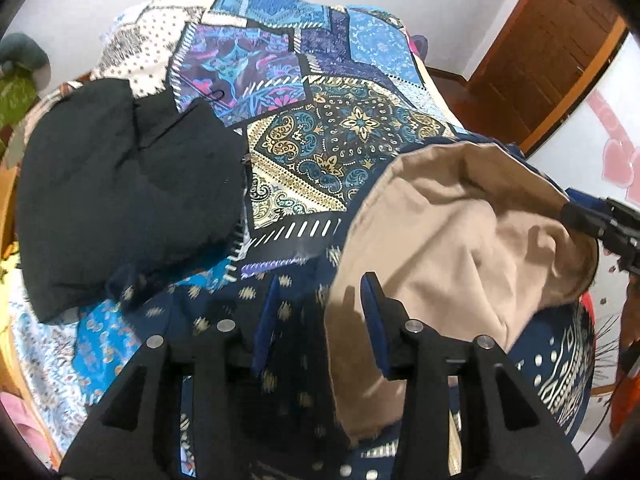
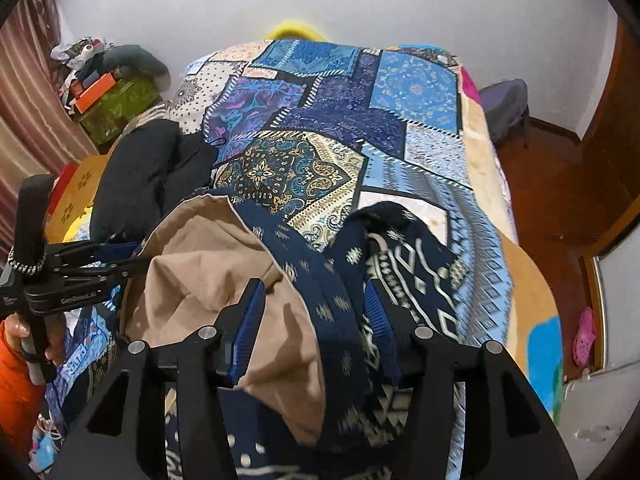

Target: Fold large clothes

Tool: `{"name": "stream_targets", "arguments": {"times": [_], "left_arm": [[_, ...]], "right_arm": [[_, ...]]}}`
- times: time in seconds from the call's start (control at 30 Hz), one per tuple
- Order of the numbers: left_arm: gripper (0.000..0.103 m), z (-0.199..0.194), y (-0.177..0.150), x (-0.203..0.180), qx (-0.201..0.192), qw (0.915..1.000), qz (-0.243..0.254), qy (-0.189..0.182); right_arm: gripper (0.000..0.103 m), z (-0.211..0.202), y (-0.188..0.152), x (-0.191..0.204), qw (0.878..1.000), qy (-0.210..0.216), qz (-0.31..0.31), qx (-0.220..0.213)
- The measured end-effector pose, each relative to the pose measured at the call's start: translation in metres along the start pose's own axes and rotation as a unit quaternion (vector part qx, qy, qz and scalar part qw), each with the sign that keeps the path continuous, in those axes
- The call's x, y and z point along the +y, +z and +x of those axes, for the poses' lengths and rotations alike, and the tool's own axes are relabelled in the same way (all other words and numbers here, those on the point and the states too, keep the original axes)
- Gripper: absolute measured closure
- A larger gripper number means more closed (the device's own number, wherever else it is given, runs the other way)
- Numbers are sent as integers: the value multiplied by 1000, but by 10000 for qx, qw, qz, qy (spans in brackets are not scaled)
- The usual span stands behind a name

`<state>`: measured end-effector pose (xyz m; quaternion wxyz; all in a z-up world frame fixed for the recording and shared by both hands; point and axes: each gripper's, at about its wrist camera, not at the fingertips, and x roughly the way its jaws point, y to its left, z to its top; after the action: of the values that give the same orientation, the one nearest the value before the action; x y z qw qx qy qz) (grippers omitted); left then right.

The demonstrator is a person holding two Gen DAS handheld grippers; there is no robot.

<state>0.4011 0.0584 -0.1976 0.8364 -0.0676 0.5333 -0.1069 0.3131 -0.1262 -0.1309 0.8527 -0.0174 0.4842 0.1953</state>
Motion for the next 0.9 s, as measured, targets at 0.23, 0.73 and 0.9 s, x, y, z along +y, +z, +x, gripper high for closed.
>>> {"name": "stream_targets", "arguments": {"times": [0.23, 0.73, 0.9], "left_arm": [[62, 27, 14, 6, 117, 9991, -223, -348], [97, -31, 0, -23, -582, 9980, 245, -77], [97, -73, -12, -30, -895, 9954, 332, 26]], "right_arm": [[55, 25, 8, 8, 9999, 41, -144, 56], [96, -6, 7, 18, 9994, 296, -55, -169], [97, -40, 3, 28, 9984, 382, -73, -414]]}}
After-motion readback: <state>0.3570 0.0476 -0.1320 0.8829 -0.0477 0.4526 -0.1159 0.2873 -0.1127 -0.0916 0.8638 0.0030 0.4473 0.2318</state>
